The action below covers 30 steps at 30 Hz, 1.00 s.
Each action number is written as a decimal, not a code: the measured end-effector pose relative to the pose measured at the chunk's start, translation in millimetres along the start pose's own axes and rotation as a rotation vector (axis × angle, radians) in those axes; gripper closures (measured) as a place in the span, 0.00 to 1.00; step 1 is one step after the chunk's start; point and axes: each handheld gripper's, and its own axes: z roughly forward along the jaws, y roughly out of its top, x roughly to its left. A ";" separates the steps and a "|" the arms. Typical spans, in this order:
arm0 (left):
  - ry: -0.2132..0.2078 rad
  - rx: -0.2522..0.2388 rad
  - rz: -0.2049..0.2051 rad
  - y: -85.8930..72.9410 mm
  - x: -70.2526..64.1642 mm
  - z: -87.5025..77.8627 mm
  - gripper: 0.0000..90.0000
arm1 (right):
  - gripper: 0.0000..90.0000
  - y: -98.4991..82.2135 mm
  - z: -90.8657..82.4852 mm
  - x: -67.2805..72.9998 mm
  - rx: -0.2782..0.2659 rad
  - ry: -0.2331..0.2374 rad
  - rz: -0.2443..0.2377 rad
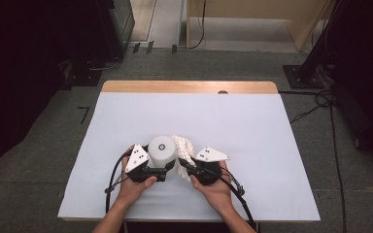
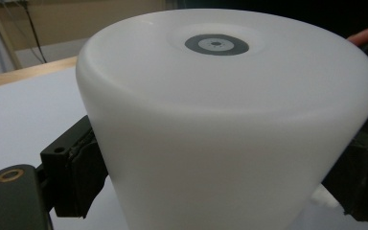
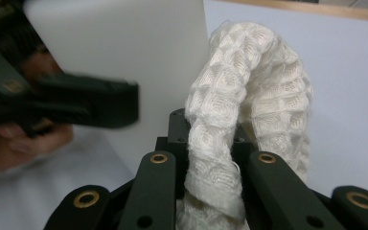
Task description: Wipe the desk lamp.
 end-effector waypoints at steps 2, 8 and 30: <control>0.000 0.014 0.019 -2.0 -2.2 2.6 0.10 | 0.88 5.1 -6.8 2.1 -0.042 0.002 -0.007; 0.020 0.044 0.060 -5.2 -5.6 7.5 0.10 | 0.88 14.8 -21.7 3.2 -0.112 -0.005 -0.027; 0.190 0.059 -0.084 -4.3 -9.5 7.4 0.09 | 0.88 -3.3 -9.2 -10.4 -0.034 -0.071 0.007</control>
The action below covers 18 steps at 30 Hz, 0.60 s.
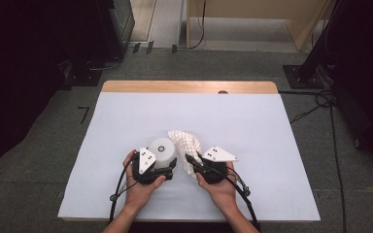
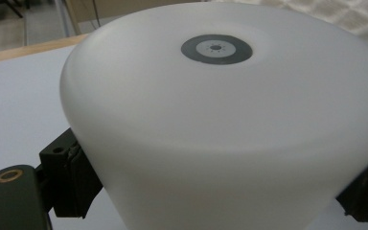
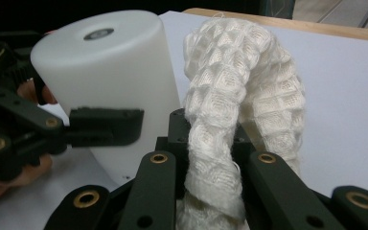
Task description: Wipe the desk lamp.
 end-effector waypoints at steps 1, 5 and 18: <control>-0.038 -0.018 -0.021 0.9 5.3 -1.9 0.09 | 0.88 -0.2 0.7 0.2 -0.001 0.001 -0.007; -0.201 -0.109 -0.073 6.2 20.3 -11.9 0.10 | 0.88 -0.5 2.7 5.6 0.002 0.023 -0.014; -0.284 -0.044 0.029 4.8 7.7 -6.1 0.10 | 0.88 19.1 -16.0 19.2 -0.106 0.094 -0.044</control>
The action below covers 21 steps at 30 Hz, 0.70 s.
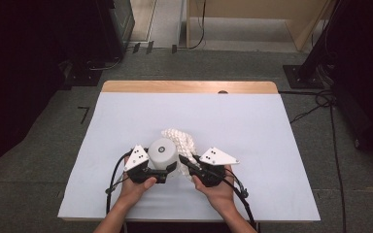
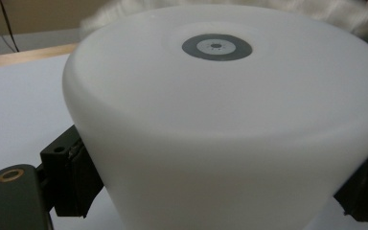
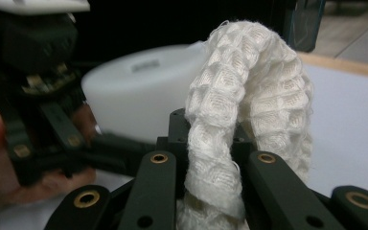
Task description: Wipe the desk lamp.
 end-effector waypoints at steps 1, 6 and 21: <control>-0.002 0.004 0.009 -0.1 -1.2 0.9 0.10 | 0.88 2.6 -2.7 0.5 -0.013 0.000 -0.010; -0.001 -0.009 0.011 2.5 -0.3 -2.2 0.10 | 0.88 1.0 -2.2 -3.7 0.008 -0.011 -0.015; 0.051 0.034 0.086 2.2 -3.1 -1.3 0.10 | 0.88 -8.9 10.8 -3.7 0.084 -0.022 0.020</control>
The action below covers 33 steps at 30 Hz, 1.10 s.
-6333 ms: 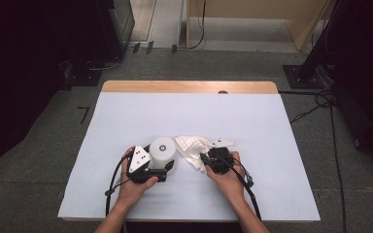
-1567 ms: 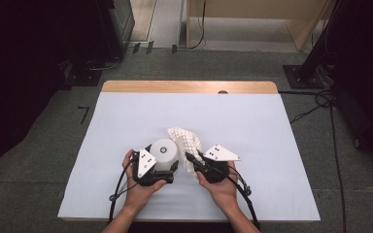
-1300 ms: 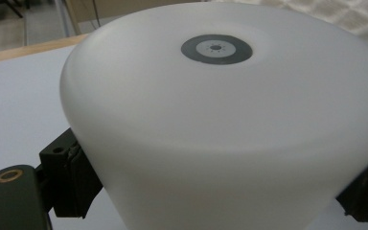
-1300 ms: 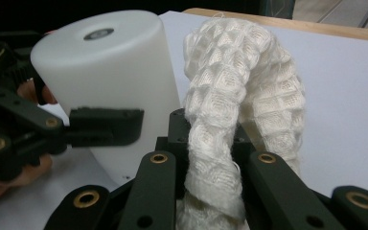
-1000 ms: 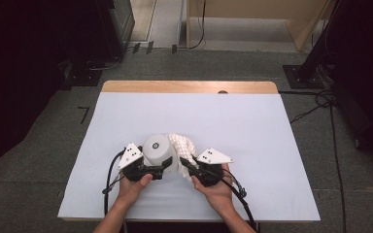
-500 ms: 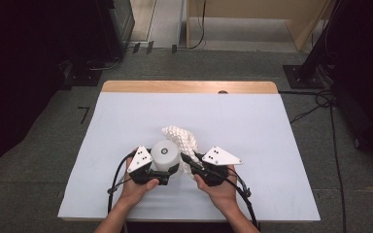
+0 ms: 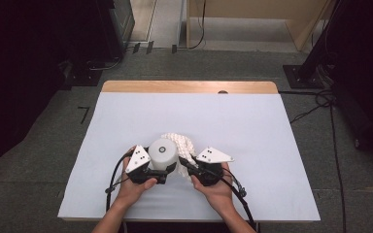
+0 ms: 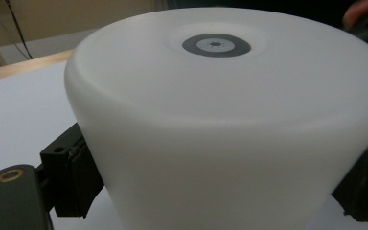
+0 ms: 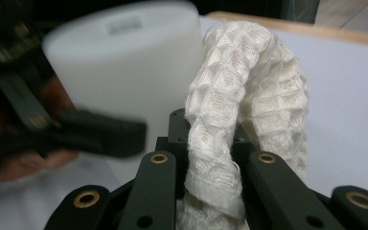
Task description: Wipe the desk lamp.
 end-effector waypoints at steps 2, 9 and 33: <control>0.013 0.009 0.022 -0.4 -2.2 1.9 0.10 | 0.88 5.4 -7.4 1.0 -0.045 -0.001 -0.010; 0.097 0.061 0.075 -5.4 -2.1 6.8 0.10 | 0.88 4.6 -10.9 -8.2 -0.051 -0.059 -0.020; 0.196 0.028 -0.149 -8.2 -3.4 2.4 0.09 | 0.88 -18.7 7.8 -16.7 0.048 -0.089 0.009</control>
